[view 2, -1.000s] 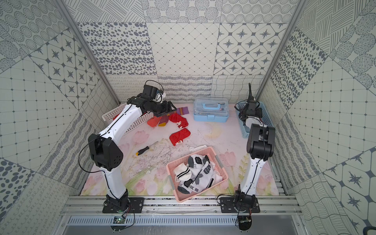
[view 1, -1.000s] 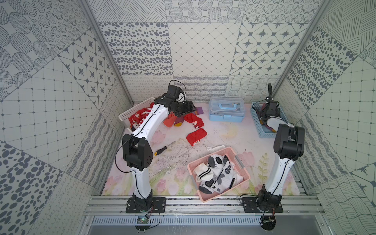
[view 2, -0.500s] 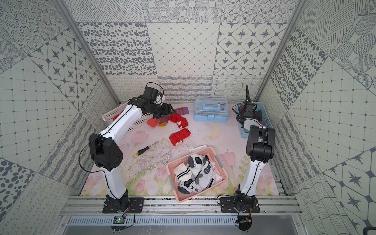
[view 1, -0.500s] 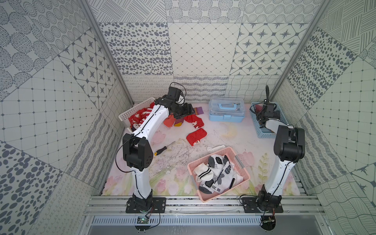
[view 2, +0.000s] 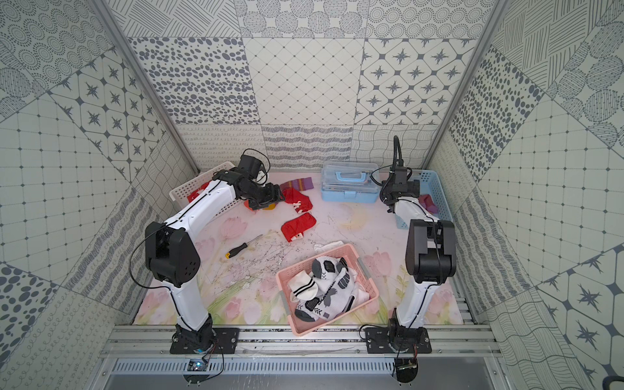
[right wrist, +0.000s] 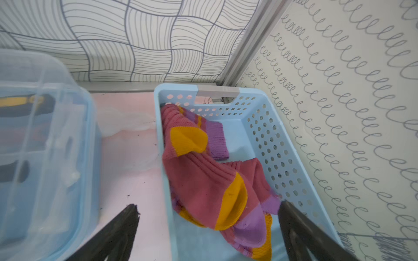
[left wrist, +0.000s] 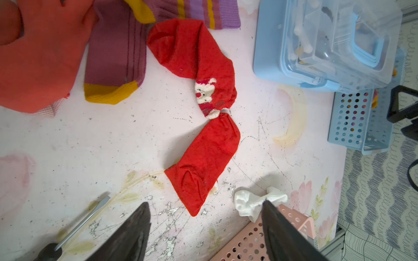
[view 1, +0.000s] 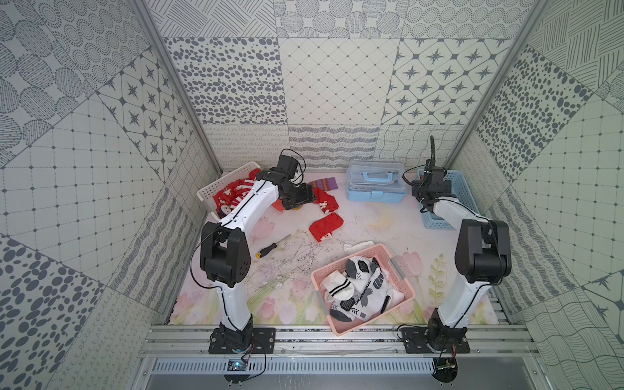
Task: Sort the socks into the basket by color
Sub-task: Pick up the sock from the center of the board.
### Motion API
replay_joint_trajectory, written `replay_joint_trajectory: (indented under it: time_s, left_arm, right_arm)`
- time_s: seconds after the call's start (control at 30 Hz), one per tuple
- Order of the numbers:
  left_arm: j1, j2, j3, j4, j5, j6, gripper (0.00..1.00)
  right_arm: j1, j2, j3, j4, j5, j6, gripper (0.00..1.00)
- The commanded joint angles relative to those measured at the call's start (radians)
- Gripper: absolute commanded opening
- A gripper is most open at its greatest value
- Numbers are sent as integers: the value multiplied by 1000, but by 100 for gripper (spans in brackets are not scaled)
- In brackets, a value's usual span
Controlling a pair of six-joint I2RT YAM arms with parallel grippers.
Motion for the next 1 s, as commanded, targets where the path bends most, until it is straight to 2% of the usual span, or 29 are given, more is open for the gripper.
replay_joint_trajectory:
  time_s: [0.0, 0.2, 0.53, 0.8, 0.97]
  left_arm:
    - [19, -7, -18, -8, -57, 6, 77]
    - [35, 14, -15, 16, -62, 16, 77]
    - [75, 115, 90, -6, -159, 63, 77]
    - [90, 271, 265, -15, -208, 116, 75]
    - [93, 397, 405, -17, -238, 123, 72]
  right_arm:
    - [39, -57, -27, -42, -33, 72, 98]
    - [79, -109, -46, -108, -103, 122, 98]
    - [204, -222, -24, -310, -263, 269, 98]
    - [377, -261, 39, -431, -392, 345, 98]
    - [487, -257, 95, -476, -417, 355, 98]
